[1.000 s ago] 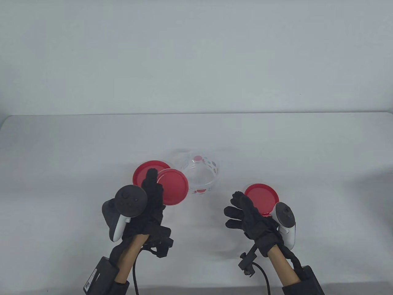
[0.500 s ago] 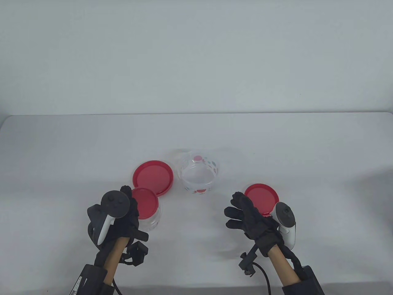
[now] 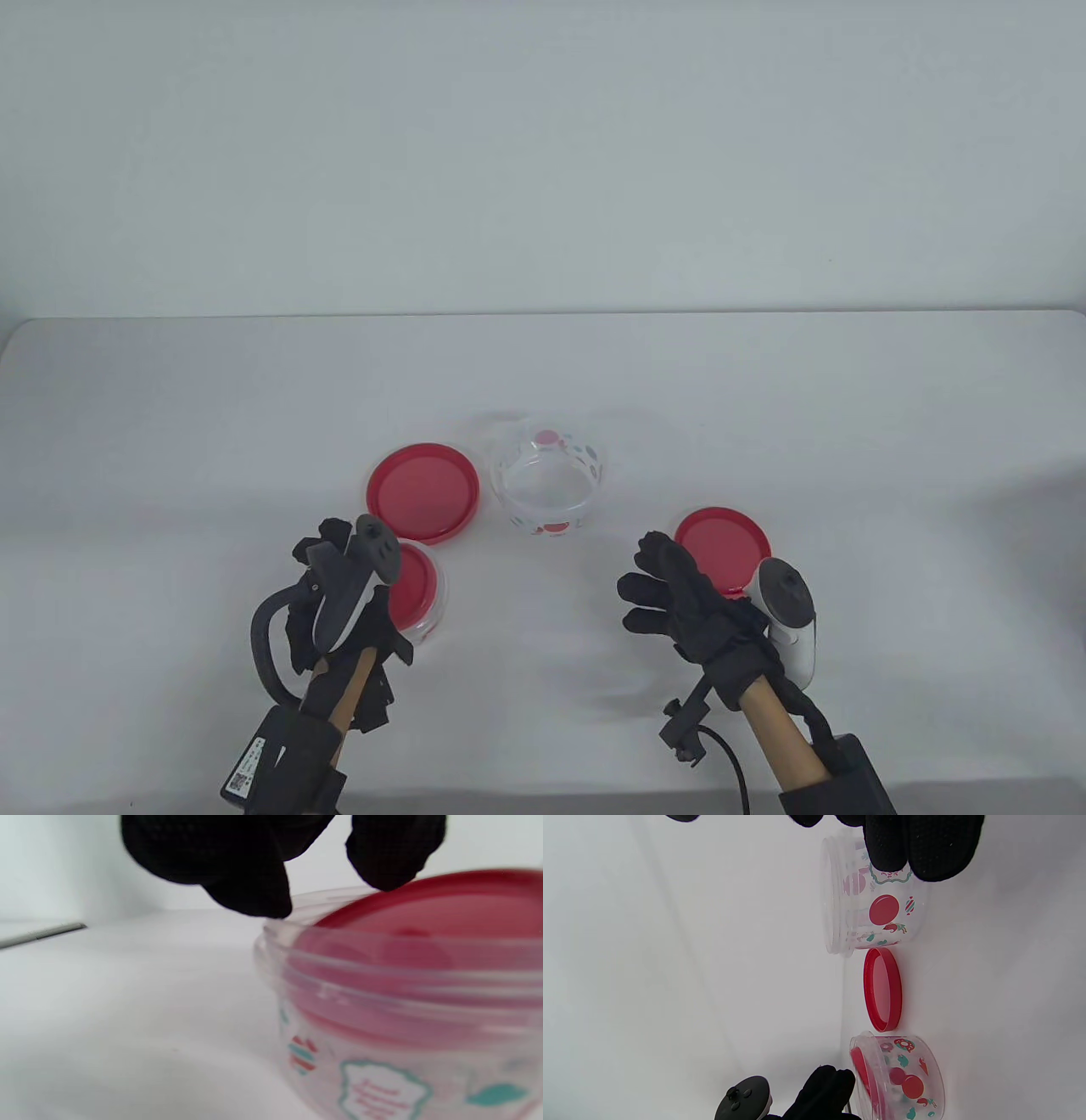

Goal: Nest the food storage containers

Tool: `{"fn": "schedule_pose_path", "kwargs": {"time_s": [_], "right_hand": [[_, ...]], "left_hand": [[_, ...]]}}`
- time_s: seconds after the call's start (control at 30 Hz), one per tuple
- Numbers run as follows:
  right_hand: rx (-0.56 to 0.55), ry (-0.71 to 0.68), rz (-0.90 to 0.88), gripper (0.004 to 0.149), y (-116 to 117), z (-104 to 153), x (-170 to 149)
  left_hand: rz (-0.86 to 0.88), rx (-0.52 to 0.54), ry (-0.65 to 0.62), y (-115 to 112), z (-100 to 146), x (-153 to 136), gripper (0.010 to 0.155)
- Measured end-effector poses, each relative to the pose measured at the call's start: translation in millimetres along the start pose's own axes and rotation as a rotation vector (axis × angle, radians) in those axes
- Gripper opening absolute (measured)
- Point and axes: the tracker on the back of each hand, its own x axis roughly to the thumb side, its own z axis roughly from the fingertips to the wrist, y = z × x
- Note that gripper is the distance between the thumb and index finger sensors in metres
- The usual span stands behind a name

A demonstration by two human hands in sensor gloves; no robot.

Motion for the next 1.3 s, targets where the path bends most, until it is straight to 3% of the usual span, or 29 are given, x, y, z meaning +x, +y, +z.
{"fn": "schedule_pose_path", "kwargs": {"time_s": [0.2,0.4,0.5,0.63,0.77,1.0,1.13,1.3], "right_hand": [[0.01,-0.006,0.004,0.073,0.4,0.0,0.0],[0.015,-0.005,0.009,0.073,0.8,-0.3,-0.6],[0.018,-0.002,0.013,0.073,1.0,-0.2,-0.9],[0.019,0.003,0.018,0.073,1.3,0.0,-1.2],[0.019,0.008,0.027,0.073,1.3,-0.1,-1.8],[0.015,0.021,0.08,0.072,2.4,-0.4,-1.3],[0.038,0.031,0.142,0.072,7.1,-0.7,-0.9],[0.099,0.03,0.213,0.075,15.9,-0.3,1.1]], "left_hand": [[-0.026,0.026,0.032,3.9,-0.5,2.8,0.071],[0.108,-0.142,0.057,1.0,-11.6,-17.2,0.07],[0.296,-0.274,-0.01,-13.9,-18.8,-26.9,0.064],[0.394,-0.266,-0.03,-39.4,-23.2,-31.1,0.058],[0.455,-0.228,-0.038,-44.1,-22.4,-29.8,0.055],[0.528,-0.154,-0.185,-18.6,-6.4,-16.2,0.056],[0.582,-0.121,-0.324,2.4,18.1,4.0,0.056],[0.732,-0.178,-0.524,17.6,55.4,35.2,0.057]]}}
